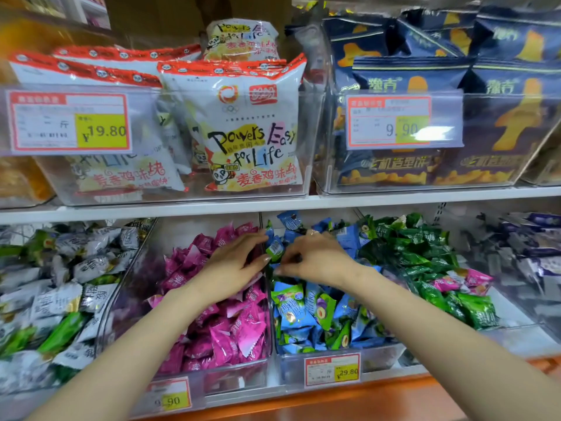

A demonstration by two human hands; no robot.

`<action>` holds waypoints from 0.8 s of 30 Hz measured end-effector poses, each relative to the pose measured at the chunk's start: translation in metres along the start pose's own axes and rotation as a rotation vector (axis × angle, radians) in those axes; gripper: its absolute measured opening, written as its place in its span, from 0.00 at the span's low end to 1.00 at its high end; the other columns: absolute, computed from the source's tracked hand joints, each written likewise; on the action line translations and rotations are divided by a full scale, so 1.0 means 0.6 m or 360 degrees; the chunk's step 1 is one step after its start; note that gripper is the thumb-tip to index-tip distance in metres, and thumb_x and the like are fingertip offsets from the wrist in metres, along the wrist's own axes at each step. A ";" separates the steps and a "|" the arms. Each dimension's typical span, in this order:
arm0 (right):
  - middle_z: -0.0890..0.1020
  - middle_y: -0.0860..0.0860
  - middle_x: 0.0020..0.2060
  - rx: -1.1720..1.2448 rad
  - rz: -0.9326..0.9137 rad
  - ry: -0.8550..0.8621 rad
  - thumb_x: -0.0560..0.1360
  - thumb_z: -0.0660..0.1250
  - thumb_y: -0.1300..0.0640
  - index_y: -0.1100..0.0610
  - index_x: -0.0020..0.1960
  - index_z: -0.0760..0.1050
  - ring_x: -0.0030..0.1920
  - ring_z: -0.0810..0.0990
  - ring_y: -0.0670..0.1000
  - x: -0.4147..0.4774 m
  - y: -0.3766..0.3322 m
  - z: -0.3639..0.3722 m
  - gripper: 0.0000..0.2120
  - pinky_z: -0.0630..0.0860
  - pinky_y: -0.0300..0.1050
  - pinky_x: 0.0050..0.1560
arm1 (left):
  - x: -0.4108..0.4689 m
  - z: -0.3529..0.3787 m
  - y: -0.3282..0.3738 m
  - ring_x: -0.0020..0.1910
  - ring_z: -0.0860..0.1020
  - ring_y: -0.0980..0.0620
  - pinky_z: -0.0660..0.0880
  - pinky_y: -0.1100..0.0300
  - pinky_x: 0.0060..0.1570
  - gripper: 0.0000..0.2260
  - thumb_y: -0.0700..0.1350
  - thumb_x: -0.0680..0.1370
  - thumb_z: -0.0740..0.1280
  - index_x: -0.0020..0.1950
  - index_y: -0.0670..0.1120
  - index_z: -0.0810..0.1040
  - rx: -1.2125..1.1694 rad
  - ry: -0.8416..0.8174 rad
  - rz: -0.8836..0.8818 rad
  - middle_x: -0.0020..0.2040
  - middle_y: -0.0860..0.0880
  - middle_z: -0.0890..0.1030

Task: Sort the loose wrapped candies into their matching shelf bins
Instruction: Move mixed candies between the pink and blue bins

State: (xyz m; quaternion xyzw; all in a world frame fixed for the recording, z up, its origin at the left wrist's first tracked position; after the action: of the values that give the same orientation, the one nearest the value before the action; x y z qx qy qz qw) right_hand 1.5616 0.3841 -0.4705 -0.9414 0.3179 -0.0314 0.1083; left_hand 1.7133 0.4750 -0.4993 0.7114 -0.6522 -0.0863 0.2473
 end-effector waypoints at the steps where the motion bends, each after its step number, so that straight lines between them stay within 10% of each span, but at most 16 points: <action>1: 0.81 0.48 0.47 -0.0074 0.0030 -0.0090 0.73 0.63 0.37 0.49 0.49 0.81 0.57 0.72 0.52 0.003 -0.003 0.011 0.18 0.66 0.47 0.59 | 0.000 0.000 0.001 0.72 0.61 0.56 0.57 0.60 0.70 0.24 0.58 0.78 0.56 0.72 0.51 0.64 -0.0007 0.0003 -0.0001 0.73 0.56 0.63; 13: 0.83 0.48 0.49 0.0005 0.0114 -0.0185 0.72 0.68 0.43 0.51 0.50 0.83 0.54 0.77 0.51 0.027 -0.003 0.032 0.14 0.72 0.47 0.58 | 0.004 -0.009 0.016 0.71 0.61 0.56 0.57 0.62 0.68 0.20 0.52 0.80 0.60 0.71 0.52 0.64 0.0028 0.0030 0.0002 0.72 0.55 0.65; 19: 0.78 0.44 0.29 0.0949 0.0208 -0.0015 0.68 0.75 0.52 0.55 0.39 0.83 0.32 0.74 0.42 0.016 0.021 0.000 0.07 0.69 0.36 0.35 | 0.007 -0.014 0.028 0.69 0.65 0.57 0.62 0.61 0.66 0.24 0.52 0.77 0.65 0.71 0.53 0.65 -0.0058 0.0032 -0.0007 0.69 0.56 0.68; 24: 0.82 0.46 0.37 0.1505 0.0149 0.0149 0.70 0.74 0.58 0.55 0.45 0.81 0.38 0.79 0.41 -0.005 0.033 -0.021 0.05 0.72 0.29 0.39 | 0.015 -0.019 0.049 0.62 0.71 0.58 0.66 0.63 0.61 0.22 0.46 0.73 0.72 0.66 0.51 0.71 -0.0327 0.0216 0.0005 0.61 0.57 0.74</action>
State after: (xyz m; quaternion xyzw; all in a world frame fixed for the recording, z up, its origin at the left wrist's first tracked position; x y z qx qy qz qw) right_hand 1.5460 0.3680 -0.4624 -0.7711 0.3154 -0.2100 0.5116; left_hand 1.6937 0.4681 -0.4741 0.6853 -0.6228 -0.1040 0.3628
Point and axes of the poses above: each hand's wrist, its own x-axis towards the middle knuckle, its own z-axis out of the palm, y = z × x, the point moved 1 cm from there along x, towards the middle knuckle
